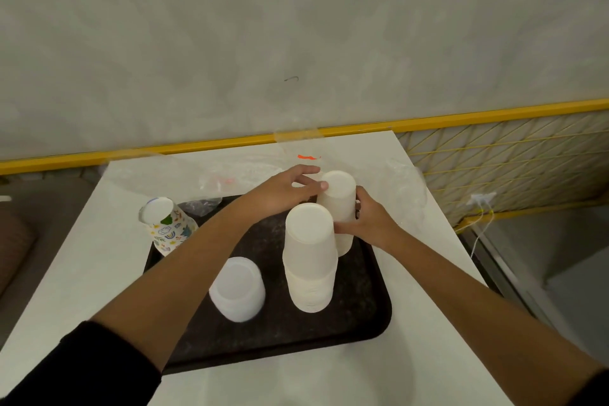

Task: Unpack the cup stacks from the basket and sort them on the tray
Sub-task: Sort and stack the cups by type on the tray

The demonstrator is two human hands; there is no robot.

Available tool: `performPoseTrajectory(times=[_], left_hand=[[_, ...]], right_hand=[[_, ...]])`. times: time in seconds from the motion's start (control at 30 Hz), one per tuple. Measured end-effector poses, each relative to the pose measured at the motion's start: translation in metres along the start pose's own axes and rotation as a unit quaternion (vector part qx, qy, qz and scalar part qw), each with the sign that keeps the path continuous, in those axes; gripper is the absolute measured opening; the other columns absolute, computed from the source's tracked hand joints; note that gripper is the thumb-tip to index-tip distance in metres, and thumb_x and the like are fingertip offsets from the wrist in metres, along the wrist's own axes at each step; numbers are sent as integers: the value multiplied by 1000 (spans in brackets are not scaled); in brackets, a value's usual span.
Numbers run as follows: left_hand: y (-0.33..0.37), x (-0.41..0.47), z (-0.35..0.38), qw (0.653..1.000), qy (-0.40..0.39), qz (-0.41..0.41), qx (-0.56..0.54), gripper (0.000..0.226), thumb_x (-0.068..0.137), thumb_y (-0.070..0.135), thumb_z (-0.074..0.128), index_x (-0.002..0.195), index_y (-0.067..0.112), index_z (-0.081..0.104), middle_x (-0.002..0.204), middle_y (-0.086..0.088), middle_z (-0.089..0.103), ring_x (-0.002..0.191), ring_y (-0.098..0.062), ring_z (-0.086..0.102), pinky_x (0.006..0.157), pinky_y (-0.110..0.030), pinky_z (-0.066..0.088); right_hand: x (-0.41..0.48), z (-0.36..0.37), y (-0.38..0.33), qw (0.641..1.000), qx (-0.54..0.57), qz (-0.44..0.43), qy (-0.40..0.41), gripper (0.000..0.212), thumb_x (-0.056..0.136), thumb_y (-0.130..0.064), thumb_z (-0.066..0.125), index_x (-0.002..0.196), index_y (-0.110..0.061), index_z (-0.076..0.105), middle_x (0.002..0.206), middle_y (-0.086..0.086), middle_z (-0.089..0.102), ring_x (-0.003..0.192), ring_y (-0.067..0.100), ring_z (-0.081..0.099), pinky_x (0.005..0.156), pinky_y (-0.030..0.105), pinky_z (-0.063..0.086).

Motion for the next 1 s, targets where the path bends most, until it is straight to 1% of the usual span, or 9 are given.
performPoseTrajectory(times=[0.1,0.2,0.4,0.57,0.63,0.7,0.77,0.87,1.0], left_hand=[[0,-19,-9,998,26,-16,-50,47,94,46,40,135,26,38,136,1,50,116,-17,55,95,-28,42],[1,-44,-19,996,41,3,-75,49,93,47,35,134,22,42,131,1,54,116,-17,55,101,-30,41],[2,-84,-23,998,36,51,6,43,81,52,53,121,37,50,125,11,56,114,-10,53,101,-28,38],[13,-96,-14,992,16,81,92,55,81,37,65,132,28,45,127,8,53,104,-8,56,86,-17,44],[15,-99,-11,990,7,100,102,52,82,31,66,130,25,47,117,13,53,92,-1,55,72,-5,44],[15,-100,-10,987,7,119,108,49,81,25,68,126,22,50,110,16,51,85,2,53,66,0,43],[13,-99,-12,984,15,126,123,52,80,24,70,127,21,49,117,12,52,93,-1,50,69,-2,42],[6,-92,-19,983,31,113,141,60,80,27,70,133,21,44,136,4,48,104,-6,46,85,-14,41],[-4,-84,-33,985,57,89,140,65,79,29,70,137,23,40,141,2,43,112,-13,49,90,-22,39]], right_hand=[[-10,-8,-1,1000,5,4,10,80,72,-15,78,137,-17,31,140,4,41,127,24,42,105,39,37],[-30,-19,3,999,-11,-11,40,80,71,-10,78,137,-18,33,137,6,42,125,21,42,104,34,36],[-82,-13,-15,996,-26,-89,6,75,69,-14,79,131,-25,39,126,-5,47,115,10,45,104,24,36],[-86,18,-46,992,-57,-104,-47,78,71,-23,78,134,-27,32,130,-8,44,114,7,43,102,33,40],[-82,28,-51,993,-60,-90,-44,79,72,-22,78,135,-25,30,130,-6,44,111,6,41,101,35,41],[-78,35,-54,995,-62,-79,-28,79,71,-22,79,134,-23,31,131,-2,46,111,8,43,100,34,42],[-75,40,-58,995,-64,-76,-13,78,70,-21,79,132,-22,32,130,-2,47,112,10,45,101,34,41],[-68,46,-65,995,-63,-82,5,78,69,-20,80,132,-20,34,130,-1,48,114,12,46,101,35,40],[-48,58,-74,993,-75,-89,14,79,68,-22,81,132,-18,35,131,1,49,119,18,48,100,34,41]])
Point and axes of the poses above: each hand's wrist, its own x-axis towards the middle knuckle, its own z-axis out of the palm, y = z × x, the point moved 1 cm from there along x, towards the middle knuckle
